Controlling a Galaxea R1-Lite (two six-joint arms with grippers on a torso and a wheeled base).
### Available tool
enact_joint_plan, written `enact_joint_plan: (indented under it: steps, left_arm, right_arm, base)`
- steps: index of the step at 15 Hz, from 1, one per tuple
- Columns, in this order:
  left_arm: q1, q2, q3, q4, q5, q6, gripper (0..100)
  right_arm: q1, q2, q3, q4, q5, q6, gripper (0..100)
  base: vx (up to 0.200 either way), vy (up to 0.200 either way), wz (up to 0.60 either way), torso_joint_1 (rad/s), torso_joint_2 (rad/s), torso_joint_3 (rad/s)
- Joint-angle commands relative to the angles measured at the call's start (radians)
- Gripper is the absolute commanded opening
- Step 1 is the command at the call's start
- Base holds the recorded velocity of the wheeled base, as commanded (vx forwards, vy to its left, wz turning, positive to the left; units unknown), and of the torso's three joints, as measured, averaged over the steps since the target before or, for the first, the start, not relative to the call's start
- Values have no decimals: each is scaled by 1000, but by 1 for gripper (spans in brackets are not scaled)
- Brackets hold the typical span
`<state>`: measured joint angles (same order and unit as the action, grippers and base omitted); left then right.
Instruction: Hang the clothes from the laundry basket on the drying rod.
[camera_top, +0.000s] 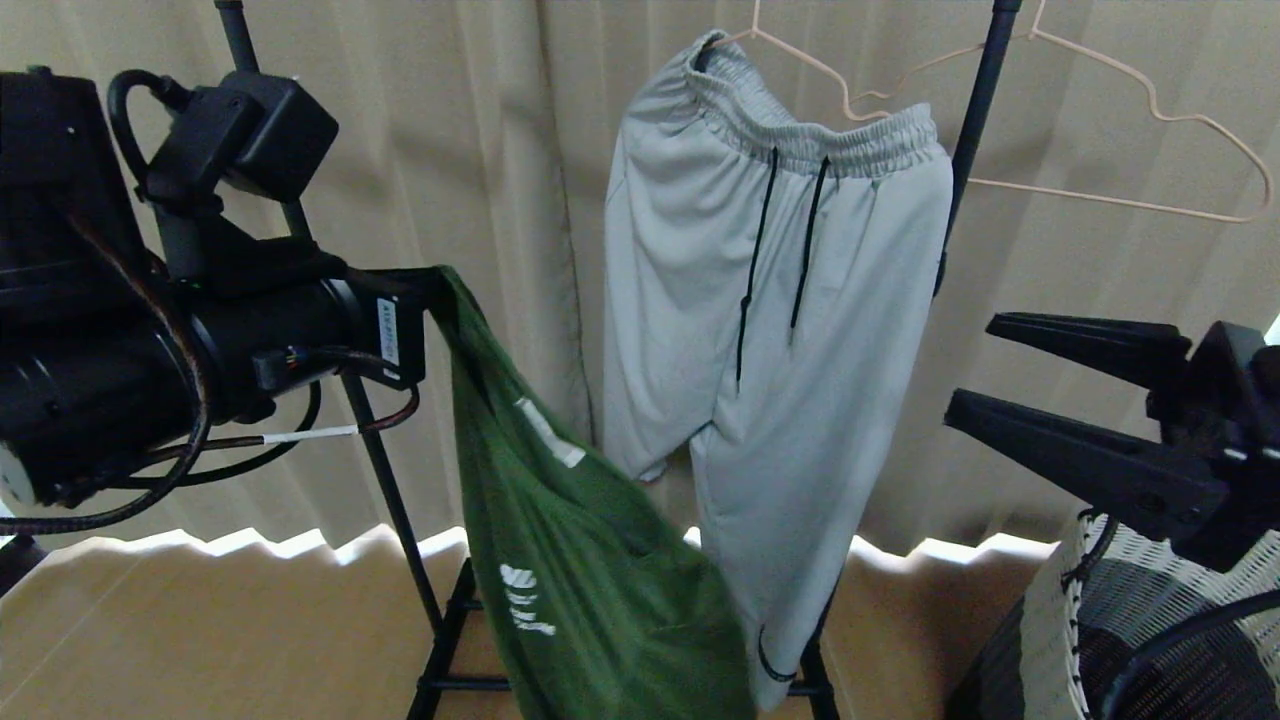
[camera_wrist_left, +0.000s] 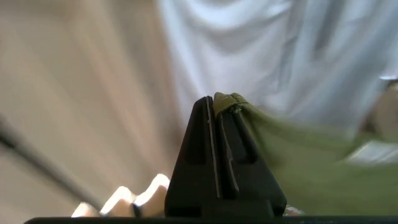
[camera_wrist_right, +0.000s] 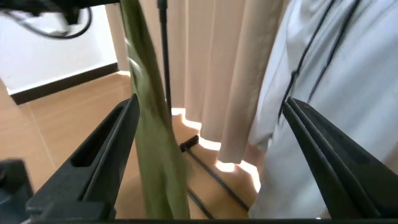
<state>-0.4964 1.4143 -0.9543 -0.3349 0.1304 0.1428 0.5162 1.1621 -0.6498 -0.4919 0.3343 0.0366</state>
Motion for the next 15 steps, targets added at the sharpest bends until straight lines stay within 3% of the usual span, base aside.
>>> enact_joint_plan:
  steps: [1,3,5,6,7,10,13,15]
  left_arm:
    - [16,-18,23,-3,0,-2,0]
    - [41,-43,45,-4,3,-2,0]
    - [99,-140,134,5,1,6,0]
    - [145,-205,206,5,1,6,0]
    - [194,-262,273,5,1,8,0]
    - [305,-393,456,2,-9,9,0]
    - [352,-451,563,-4,-37,-5,0]
    - [358,-465,620,-13,-40,-49,0]
  right_arm:
    - [1,-75,33,-2,2,8,100]
    - [-25,-85,59,9,-9,-11,100]
    - [-222,-87,110,27,-24,-124,100]
    - [-390,-82,144,50,-34,-236,100]
    - [-499,-82,183,58,-32,-300,100]
    - [-532,-90,294,-33,-37,-305,100]
    - [-530,-127,418,-154,-35,-305,100]
    - [-532,-117,438,-165,-34,-300,100]
  base:
    - [0,0,0,0,0,0]
    - [0,0,0,0,0,0]
    - [0,0,0,0,0,0]
    - [0,0,0,0,0,0]
    - [0,0,0,0,0,0]
    - [0,0,0,0,0,0]
    - [0,0,0,0,0,0]
    - [0,0,0,0,0,0]
